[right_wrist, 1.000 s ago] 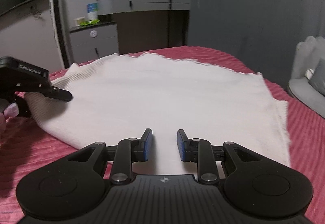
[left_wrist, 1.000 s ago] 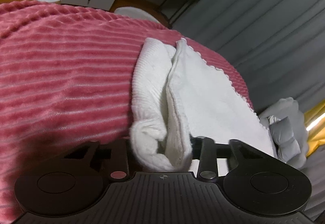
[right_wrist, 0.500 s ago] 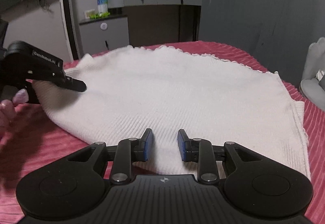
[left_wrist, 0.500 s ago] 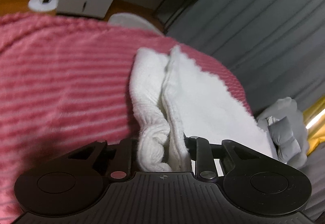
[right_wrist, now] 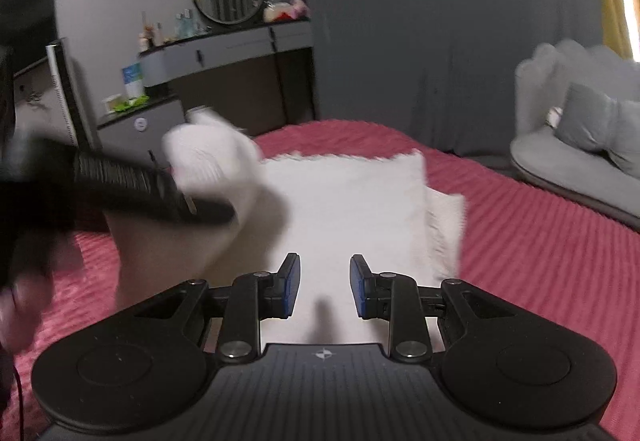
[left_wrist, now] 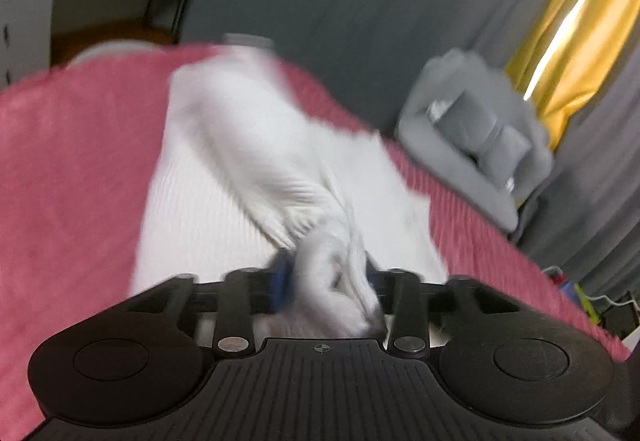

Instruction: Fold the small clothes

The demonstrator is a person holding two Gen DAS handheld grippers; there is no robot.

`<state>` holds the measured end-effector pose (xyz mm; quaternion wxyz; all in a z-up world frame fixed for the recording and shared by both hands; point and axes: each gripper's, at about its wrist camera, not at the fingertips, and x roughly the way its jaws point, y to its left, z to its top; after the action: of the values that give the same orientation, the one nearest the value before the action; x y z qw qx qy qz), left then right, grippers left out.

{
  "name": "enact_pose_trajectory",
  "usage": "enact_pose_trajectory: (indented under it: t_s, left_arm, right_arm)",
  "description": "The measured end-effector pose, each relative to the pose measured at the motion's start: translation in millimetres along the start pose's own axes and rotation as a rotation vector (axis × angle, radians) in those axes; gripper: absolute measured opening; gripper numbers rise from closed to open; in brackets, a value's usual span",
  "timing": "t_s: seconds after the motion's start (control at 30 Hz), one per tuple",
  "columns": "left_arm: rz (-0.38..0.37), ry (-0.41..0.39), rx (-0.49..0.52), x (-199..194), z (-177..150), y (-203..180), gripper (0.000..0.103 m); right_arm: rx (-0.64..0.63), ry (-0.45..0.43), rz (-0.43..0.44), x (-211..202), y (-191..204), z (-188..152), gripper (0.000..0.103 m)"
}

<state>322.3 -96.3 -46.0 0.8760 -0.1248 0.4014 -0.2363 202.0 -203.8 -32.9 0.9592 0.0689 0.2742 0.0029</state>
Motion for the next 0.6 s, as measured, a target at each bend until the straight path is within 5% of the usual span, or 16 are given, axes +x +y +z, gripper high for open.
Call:
enact_pose_trajectory:
  t_s: [0.07,0.13,0.23,0.37,0.47,0.6]
  left_arm:
    - [-0.065,0.006,-0.062,-9.5,-7.2,5.9,0.058]
    - [-0.096,-0.007,-0.073,-26.3,-10.7,13.2,0.076]
    - [-0.007,-0.049,-0.006,-47.3,-13.4,23.8,0.078]
    - [0.187,-0.074,0.032,-51.0,-17.0,33.7,0.078]
    - [0.181,-0.05,-0.002,-44.3,-23.9,44.5,0.078]
    - [0.16,-0.025,0.018,-36.7,-37.0,49.5,0.079]
  right_arm:
    - [0.01,0.02,0.002,-4.4,-10.8,0.6,0.026]
    - [0.018,0.021,0.023,-9.2,-20.5,2.0,0.026]
    - [0.075,0.045,0.067,-2.6,-29.4,7.5,0.028]
    - [0.175,0.109,0.181,21.1,-30.3,17.1,0.049]
    - [0.218,0.152,0.251,45.8,-28.5,25.8,0.066]
    - [0.319,0.246,0.298,85.6,-34.3,31.7,0.066]
